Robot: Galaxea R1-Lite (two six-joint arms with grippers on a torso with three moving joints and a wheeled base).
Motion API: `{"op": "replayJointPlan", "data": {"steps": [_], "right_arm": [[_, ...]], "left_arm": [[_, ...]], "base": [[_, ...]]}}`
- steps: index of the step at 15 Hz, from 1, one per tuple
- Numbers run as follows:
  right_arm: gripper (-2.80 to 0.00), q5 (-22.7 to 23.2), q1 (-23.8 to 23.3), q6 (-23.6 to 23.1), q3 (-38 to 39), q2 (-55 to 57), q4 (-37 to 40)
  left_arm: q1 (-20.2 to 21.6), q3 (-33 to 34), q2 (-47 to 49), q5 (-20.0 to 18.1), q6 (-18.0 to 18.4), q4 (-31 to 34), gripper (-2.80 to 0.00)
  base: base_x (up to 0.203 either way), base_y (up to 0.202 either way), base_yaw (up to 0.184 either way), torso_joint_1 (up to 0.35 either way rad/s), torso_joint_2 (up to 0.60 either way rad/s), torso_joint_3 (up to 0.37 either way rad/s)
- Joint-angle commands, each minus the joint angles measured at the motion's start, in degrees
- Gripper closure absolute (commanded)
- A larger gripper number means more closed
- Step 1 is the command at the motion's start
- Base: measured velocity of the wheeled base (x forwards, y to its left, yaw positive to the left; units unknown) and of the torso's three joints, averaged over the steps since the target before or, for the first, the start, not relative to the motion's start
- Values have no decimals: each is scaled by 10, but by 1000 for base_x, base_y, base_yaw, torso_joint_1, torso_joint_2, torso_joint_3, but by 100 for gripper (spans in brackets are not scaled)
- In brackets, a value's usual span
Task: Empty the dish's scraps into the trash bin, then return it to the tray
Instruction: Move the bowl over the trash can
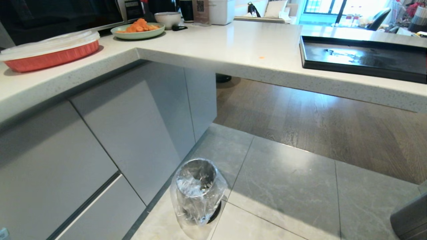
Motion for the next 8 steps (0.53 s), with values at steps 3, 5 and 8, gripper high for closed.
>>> {"op": "replayJointPlan", "data": {"steps": [3,5,8], "right_arm": [[0,0,0,0,0,0,0],[0,0,0,0,0,0,0],[0,0,0,0,0,0,0]], "left_arm": [[-6,-3,-4,2,-1,3,0],[-21,-3,-8,4,-1,3,0],[-28,-3,-14,5,-1,3,0]], "base": [[0,0,0,0,0,0],[0,0,0,0,0,0],[0,0,0,0,0,0]]}}
